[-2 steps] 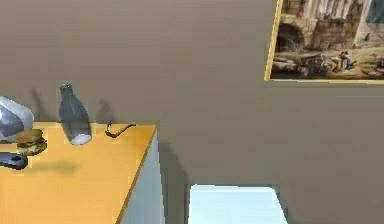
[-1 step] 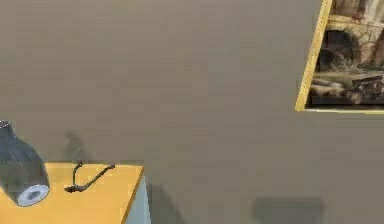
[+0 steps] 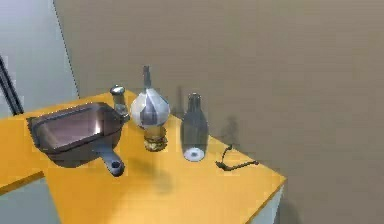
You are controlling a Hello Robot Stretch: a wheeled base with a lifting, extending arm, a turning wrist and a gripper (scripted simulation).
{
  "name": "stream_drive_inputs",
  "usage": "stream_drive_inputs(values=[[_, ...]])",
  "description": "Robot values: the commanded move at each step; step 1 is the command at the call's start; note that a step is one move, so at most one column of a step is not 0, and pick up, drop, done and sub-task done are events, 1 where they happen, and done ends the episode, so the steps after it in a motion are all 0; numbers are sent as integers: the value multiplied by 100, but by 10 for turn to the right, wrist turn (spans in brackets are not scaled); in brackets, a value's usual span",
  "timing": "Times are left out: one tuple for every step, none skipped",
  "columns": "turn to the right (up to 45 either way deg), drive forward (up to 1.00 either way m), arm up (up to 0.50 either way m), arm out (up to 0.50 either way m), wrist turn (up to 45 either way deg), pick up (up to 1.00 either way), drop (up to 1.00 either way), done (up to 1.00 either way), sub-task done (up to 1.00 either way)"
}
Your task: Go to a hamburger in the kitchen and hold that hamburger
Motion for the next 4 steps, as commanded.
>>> stream_drive_inputs(values=[[-450,0,0,0,0,0,0,0,0],[-450,0,0,0,0,0,0,0,0],[-90,0,0,0,0,0,0,0,0],[0,0,50,0,0,0,0,0,0]])
